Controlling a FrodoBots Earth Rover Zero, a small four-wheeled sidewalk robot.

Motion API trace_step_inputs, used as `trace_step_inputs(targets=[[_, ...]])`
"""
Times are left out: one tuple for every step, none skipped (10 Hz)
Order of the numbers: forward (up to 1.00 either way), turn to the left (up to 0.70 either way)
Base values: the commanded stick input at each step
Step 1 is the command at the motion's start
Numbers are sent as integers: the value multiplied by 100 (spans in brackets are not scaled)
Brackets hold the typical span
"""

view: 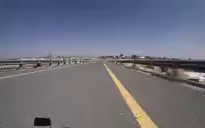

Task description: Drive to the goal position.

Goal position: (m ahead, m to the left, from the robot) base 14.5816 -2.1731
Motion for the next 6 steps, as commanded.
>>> trace_step_inputs(targets=[[100,0],[100,0],[100,0],[100,0],[100,0],[100,0]])
